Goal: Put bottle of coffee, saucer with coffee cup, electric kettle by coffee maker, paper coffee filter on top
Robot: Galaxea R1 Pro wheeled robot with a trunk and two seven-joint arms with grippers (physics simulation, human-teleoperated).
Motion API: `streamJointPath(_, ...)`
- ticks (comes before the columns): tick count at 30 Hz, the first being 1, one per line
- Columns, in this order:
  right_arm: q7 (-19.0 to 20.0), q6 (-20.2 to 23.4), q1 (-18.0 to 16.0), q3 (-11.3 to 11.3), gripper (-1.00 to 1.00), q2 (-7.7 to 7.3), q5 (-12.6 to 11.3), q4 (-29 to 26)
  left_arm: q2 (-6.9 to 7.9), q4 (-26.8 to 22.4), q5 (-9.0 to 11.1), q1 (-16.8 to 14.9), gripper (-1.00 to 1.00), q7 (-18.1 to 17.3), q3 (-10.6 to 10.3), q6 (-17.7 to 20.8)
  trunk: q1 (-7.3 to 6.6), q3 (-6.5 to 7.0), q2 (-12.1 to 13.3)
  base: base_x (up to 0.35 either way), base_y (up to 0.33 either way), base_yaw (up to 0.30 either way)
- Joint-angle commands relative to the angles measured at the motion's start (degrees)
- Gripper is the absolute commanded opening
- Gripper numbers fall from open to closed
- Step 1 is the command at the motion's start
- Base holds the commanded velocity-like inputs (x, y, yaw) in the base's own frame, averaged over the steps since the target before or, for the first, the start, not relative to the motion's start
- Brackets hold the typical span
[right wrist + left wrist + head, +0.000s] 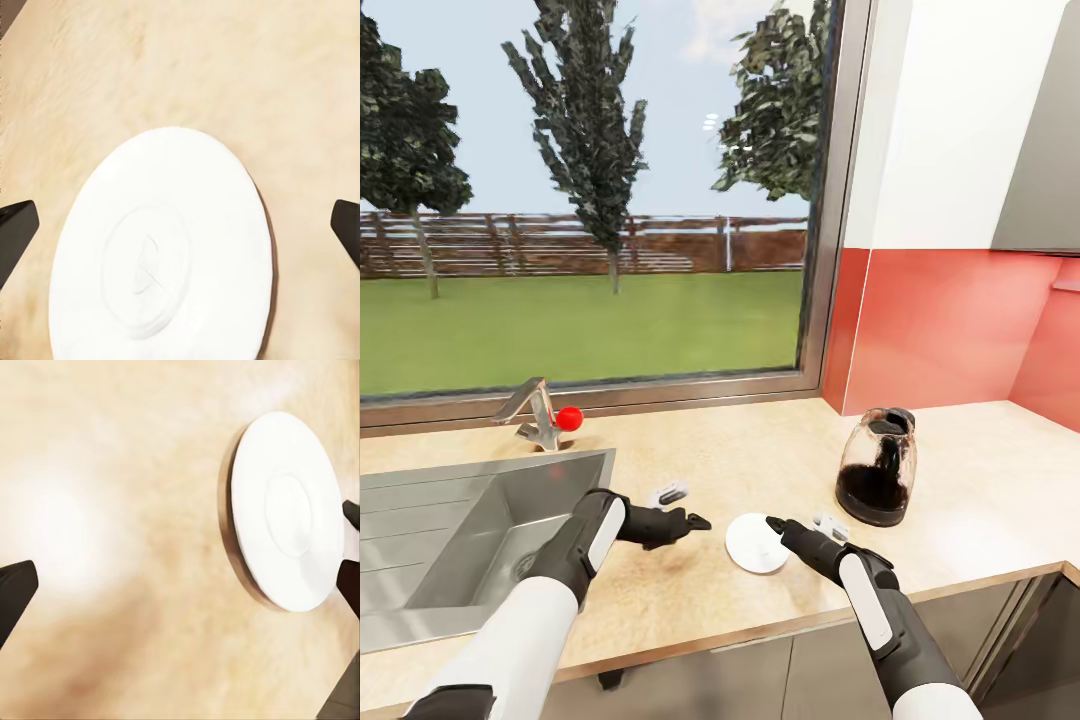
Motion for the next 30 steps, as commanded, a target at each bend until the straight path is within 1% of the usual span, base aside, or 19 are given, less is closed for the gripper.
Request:
streamJointPath(1, 0.10, 0.55, -0.02, -0.23, 1.00, 0.07, 0.03, 2.93, -0.10, 0.14, 0.25, -0.06, 1.00, -0.20, 0.31, 0.35, 0.02, -0.10, -0.06, 0.000, 0.000, 0.000)
streamJointPath(5, 0.13, 0.55, -0.02, -0.23, 1.00, 0.07, 0.09, 2.96, -0.31, 0.65, 0.61, -0.02, 1.00, -0.27, 0.31, 0.28, 0.02, -0.10, -0.06, 0.000, 0.000, 0.000)
streamJointPath(8, 0.18, 0.55, -0.02, -0.23, 1.00, 0.07, 0.10, 2.95, -0.83, 1.67, 0.67, -0.03, 1.00, -0.49, 0.31, 0.23, 0.02, -0.10, -0.06, 0.024, -0.006, 0.000)
streamJointPath(15, 0.20, 0.56, -0.02, -0.23, 1.00, 0.07, 0.11, 3.00, -1.00, 1.82, 0.76, -0.01, 1.00, -0.49, 0.35, 0.23, 0.02, -0.10, -0.06, 0.160, -0.091, 0.000)
streamJointPath(22, 0.17, 0.56, -0.02, -0.15, 1.00, 0.15, 0.17, 3.02, -1.02, 2.33, 0.83, 0.01, 1.00, -0.62, 0.39, 0.23, 0.02, -0.10, -0.06, 0.031, -0.017, 0.000)
streamJointPath(26, 0.21, 0.55, -0.02, -0.06, 1.00, 0.16, 0.08, 4.36, -0.95, 3.07, 2.54, 0.01, 1.00, -0.52, 0.39, 0.20, 0.02, -0.10, -0.06, 0.002, -0.001, 0.000)
streamJointPath(30, 0.22, 0.56, -0.02, -0.01, 1.00, 0.16, 0.03, 4.87, -0.93, 3.20, 2.97, 0.01, 1.00, -0.35, 0.39, 0.22, 0.02, -0.10, -0.06, 0.000, 0.000, 0.000)
